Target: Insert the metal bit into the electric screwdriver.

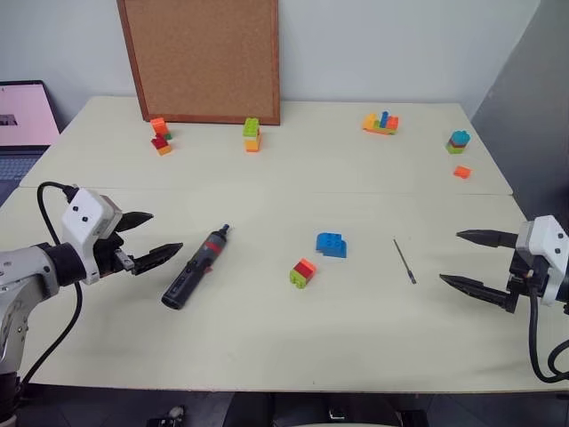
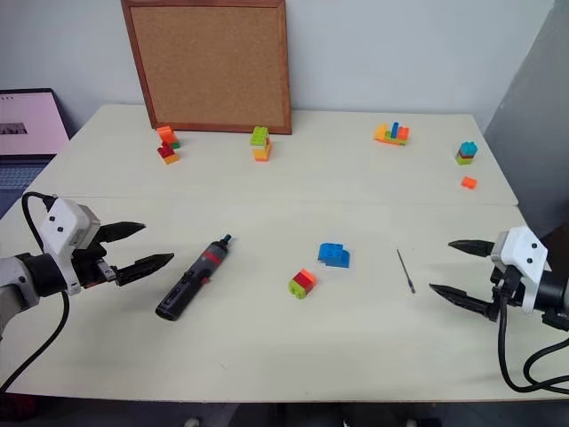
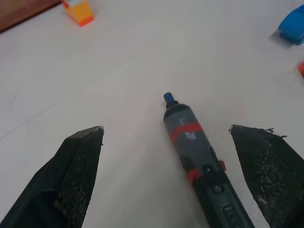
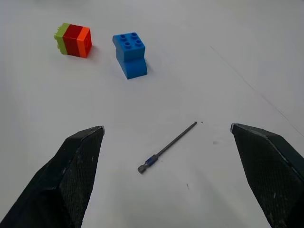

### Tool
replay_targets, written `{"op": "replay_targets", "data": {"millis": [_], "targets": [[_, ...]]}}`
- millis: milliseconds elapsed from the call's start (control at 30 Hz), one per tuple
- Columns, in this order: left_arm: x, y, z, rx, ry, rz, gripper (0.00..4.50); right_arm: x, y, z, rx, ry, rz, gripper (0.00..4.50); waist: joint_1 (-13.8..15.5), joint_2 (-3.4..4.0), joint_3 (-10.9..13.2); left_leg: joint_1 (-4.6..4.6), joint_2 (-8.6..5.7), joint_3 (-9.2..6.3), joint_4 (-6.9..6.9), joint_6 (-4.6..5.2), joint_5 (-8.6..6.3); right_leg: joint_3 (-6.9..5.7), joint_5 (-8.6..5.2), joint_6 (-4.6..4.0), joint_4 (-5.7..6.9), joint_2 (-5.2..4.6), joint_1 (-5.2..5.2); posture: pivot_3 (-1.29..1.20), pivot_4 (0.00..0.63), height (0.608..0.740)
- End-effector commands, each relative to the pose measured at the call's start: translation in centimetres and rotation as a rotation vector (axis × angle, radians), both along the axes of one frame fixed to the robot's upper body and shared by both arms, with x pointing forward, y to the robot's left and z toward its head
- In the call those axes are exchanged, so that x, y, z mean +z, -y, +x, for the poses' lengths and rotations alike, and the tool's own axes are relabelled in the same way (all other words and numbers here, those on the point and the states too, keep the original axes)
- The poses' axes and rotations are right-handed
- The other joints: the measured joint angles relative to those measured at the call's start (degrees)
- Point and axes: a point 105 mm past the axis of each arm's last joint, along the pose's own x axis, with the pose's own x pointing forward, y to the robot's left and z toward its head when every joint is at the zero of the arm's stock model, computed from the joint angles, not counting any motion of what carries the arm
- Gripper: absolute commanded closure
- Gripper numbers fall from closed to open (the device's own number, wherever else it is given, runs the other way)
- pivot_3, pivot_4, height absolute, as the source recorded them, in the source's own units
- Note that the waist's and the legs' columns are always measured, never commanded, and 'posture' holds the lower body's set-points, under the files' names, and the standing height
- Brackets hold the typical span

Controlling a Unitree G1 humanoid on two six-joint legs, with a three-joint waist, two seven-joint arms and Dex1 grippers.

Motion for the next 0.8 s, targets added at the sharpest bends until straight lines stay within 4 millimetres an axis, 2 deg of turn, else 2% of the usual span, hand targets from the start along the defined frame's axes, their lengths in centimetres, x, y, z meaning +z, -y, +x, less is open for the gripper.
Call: {"op": "replay_targets", "data": {"millis": [33, 167, 267, 367, 467, 633, 800], "targets": [[1.0, 0.3, -0.1, -0.037, 0.049, 0.047, 0.04, 0.9, -0.5, 0.1, 0.024, 0.047, -0.004, 0.00, 0.00, 0.00, 0.00, 0.00, 0.00, 0.00, 0.00, 0.00, 0.00, 0.00, 0.00, 0.00, 0.01, 0.00, 0.00, 0.00, 0.150, 0.740], [0.5, 0.6, -0.3, -0.074, 0.043, 0.105, 0.04, 1.1, -0.7, 0.4, 0.034, 0.057, 0.000, 0.00, 0.02, 0.00, 0.00, 0.04, -0.02, 0.00, 0.03, 0.00, 0.00, 0.00, -0.01, -0.01, 0.13, 0.00, 0.00, 0.00, 0.150, 0.740], [0.9, 1.5, -0.3, -0.107, 0.071, 0.106, 0.04, 1.3, -1.1, 0.6, 0.047, 0.067, 0.009, 0.00, 0.03, 0.00, 0.00, 0.07, -0.02, 0.00, 0.08, 0.00, 0.00, 0.01, -0.02, -0.03, 0.25, 0.00, 0.00, 0.00, 0.150, 0.740], [1.9, 4.2, -0.5, -0.212, 0.105, 0.065, 0.04, 2.0, -2.8, 1.3, 0.095, 0.090, 0.066, 0.00, 0.02, -0.01, 0.00, 0.08, -0.02, -0.01, 0.21, 0.00, 0.00, -0.01, -0.02, -0.03, 0.39, 0.00, -0.01, 0.00, 0.150, 0.740], [2.0, 6.7, -1.0, -0.314, 0.080, 0.024, 0.04, 1.4, -4.5, 2.1, 0.138, 0.072, 0.084, 0.00, -0.01, 0.01, 0.01, 0.03, -0.01, -0.04, 0.56, 0.00, 0.00, -0.02, -0.03, -0.03, 0.62, 0.01, -0.01, 0.00, 0.150, 0.740], [1.1, 10.1, -1.8, -0.457, -0.002, -0.040, 0.04, -0.8, -7.6, 4.1, 0.216, 0.049, 0.024, 0.00, -0.25, 0.01, 0.01, 0.03, -0.05, -0.02, 0.73, 0.00, 0.00, 0.01, 0.00, 0.00, 0.70, 0.05, 0.00, 0.00, 0.150, 0.740], [-0.1, 12.4, -2.3, -0.561, -0.038, -0.063, 0.04, -2.1, -10.5, 6.8, 0.272, 0.022, 0.026, 0.00, -0.53, 0.02, 0.02, 0.00, -0.08, -0.02, 0.77, 0.00, 0.00, 0.02, 0.02, -0.03, 0.70, 0.18, -0.04, 0.00, 0.150, 0.740]]}}
